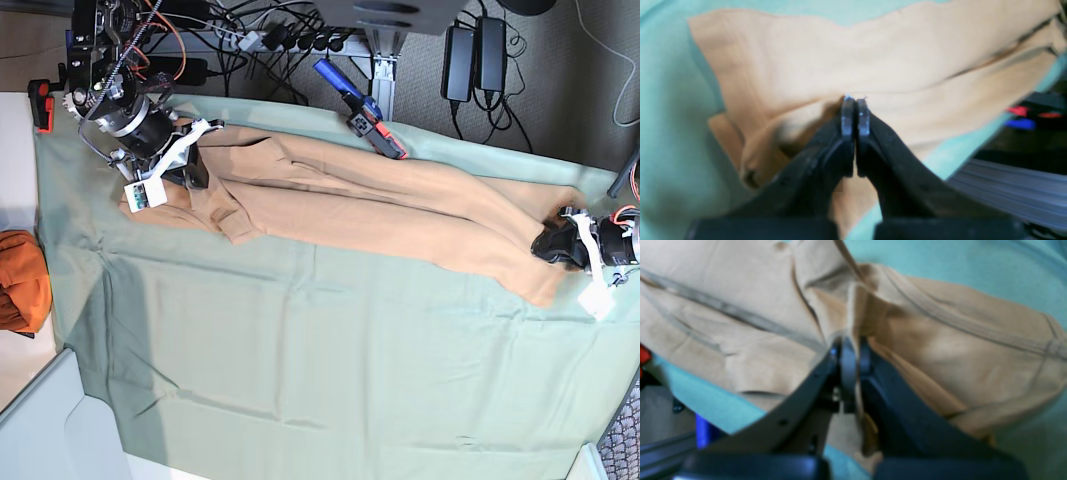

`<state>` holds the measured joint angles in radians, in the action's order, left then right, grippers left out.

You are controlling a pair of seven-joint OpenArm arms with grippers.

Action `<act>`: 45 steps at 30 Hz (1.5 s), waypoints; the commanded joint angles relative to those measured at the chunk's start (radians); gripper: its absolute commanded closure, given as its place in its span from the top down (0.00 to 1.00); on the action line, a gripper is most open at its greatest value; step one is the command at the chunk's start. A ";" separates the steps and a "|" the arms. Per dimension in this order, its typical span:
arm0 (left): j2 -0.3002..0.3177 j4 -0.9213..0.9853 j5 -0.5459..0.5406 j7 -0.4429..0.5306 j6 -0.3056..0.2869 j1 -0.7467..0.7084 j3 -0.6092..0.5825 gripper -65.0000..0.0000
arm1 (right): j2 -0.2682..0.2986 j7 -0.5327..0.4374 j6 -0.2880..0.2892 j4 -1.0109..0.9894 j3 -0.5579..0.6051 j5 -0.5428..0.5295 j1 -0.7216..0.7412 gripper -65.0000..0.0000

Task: Fold the T-shirt properly

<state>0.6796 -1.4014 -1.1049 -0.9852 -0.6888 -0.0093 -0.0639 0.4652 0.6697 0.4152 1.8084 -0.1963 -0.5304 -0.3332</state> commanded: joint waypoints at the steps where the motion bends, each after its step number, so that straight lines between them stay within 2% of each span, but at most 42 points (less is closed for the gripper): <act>1: 0.027 -0.013 -0.029 0.003 -0.009 0.018 0.023 0.00 | 0.013 -0.022 0.105 0.016 -0.009 -0.011 0.006 0.00; 2: 0.033 -0.013 -0.037 -0.001 -0.009 0.017 0.036 0.05 | 0.013 -0.022 0.105 0.016 -0.009 -0.011 0.006 0.00; 6: 0.041 -0.013 -0.039 0.001 -0.009 0.017 0.125 0.36 | 0.013 -0.022 0.105 0.016 -0.009 -0.011 0.006 0.00; 8: 0.041 -0.013 -0.038 0.001 -0.009 0.017 0.174 0.43 | 0.013 -0.022 0.105 0.016 -0.009 -0.011 0.006 0.00; 14: 0.035 -0.013 -0.027 -0.011 -0.009 -0.016 0.208 0.44 | 0.013 -0.022 0.105 0.016 -0.009 -0.011 0.006 0.00; 17: 0.030 -0.002 -0.027 -0.045 -0.009 -0.036 0.208 0.50 | 0.013 -0.022 0.105 0.016 -0.009 -0.011 0.006 0.00; 26: 0.008 0.108 -0.027 -0.015 -0.009 -0.038 0.208 0.51 | 0.013 -0.022 0.105 0.016 -0.009 -0.011 0.006 0.00; 42: -0.115 0.115 -0.047 -0.002 -0.009 -0.039 0.208 0.51 | 0.013 -0.022 0.105 0.016 -0.009 -0.011 0.006 0.00; 44: -0.123 0.114 -0.059 0.002 -0.009 -0.038 0.208 0.47 | 0.013 -0.022 0.105 0.016 -0.009 -0.011 0.005 0.00; 45: -0.125 0.114 -0.065 0.006 -0.009 -0.038 0.208 0.39 | 0.013 -0.022 0.105 0.016 -0.009 -0.011 0.005 0.00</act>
<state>0.5396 -1.2751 -1.1450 -0.9939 -0.6888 -0.0631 0.1379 0.4652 0.6697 0.4152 1.8084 -0.1963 -0.5304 -0.3332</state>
